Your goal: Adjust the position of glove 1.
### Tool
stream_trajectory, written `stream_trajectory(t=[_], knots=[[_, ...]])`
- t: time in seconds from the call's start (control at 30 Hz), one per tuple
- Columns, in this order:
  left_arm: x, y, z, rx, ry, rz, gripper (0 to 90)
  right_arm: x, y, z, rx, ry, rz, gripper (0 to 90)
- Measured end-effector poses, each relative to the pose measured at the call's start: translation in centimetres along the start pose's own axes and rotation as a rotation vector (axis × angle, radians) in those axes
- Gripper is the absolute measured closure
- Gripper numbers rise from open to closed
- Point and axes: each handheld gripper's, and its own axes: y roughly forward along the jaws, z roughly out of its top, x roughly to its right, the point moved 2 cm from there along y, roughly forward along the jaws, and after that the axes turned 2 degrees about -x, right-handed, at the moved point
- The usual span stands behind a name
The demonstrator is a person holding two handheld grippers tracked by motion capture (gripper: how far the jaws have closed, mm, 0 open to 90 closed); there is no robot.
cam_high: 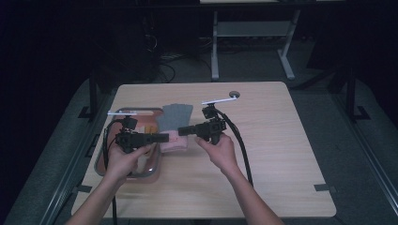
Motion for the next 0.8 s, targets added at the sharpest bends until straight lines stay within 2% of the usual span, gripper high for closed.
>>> stream_trajectory(t=[0.4,0.8], knots=[[-1.0,-1.9,0.1,0.005,0.003,0.036,68.7,-0.9,2.1,0.9,-0.008,0.002,0.035,71.6],[-2.1,-3.7,0.0,0.021,-0.011,0.067,69.2,-1.6,4.0,1.7,-0.026,0.01,0.066,71.7]])
